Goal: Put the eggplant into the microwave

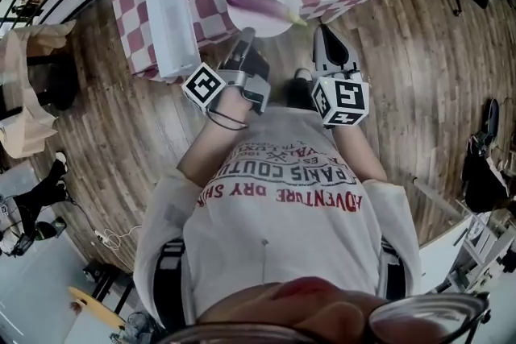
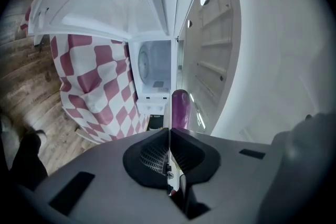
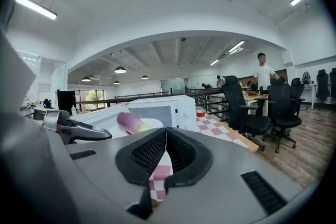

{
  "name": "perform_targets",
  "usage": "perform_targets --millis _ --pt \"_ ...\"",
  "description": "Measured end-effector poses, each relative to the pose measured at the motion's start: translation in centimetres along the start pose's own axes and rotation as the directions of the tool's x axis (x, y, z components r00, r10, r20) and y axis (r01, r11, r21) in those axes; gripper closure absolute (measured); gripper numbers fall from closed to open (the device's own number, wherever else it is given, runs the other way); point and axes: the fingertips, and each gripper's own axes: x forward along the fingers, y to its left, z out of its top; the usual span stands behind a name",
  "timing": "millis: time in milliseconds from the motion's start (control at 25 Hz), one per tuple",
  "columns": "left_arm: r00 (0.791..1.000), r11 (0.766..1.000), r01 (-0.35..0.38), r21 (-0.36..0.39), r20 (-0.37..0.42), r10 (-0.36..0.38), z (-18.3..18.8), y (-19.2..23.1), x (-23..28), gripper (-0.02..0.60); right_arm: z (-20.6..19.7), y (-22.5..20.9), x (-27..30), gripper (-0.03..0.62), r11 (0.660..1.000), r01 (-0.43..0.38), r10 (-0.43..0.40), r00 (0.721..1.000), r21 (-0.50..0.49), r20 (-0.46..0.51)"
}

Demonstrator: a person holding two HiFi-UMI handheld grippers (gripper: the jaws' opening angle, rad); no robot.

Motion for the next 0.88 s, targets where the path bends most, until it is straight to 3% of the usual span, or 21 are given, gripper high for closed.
perform_targets --millis 200,320,480,640,880 --pt "0.994 1.0 -0.006 -0.006 0.113 0.007 2.2 0.5 3.2 0.551 0.4 -1.8 5.7 0.568 0.994 -0.109 0.109 0.994 -0.012 -0.008" --pt "0.978 1.0 -0.004 -0.01 0.207 0.005 3.8 0.4 5.0 0.551 1.5 -2.1 9.4 0.568 0.978 -0.206 0.206 0.978 -0.026 -0.015" --pt "0.947 0.999 -0.026 -0.038 0.32 0.036 5.4 0.6 7.4 0.551 3.4 -2.7 13.8 0.568 0.946 -0.321 0.32 0.947 -0.054 -0.026" --pt "0.914 1.0 0.007 -0.02 0.406 0.001 6.6 -0.8 10.2 0.552 4.7 -3.5 17.7 0.568 0.905 -0.416 0.413 0.909 -0.087 -0.044" --pt "0.859 1.0 -0.013 -0.028 0.511 0.025 8.2 0.3 12.6 0.552 4.9 -4.6 22.0 0.568 0.853 -0.513 0.507 0.858 -0.102 -0.08"
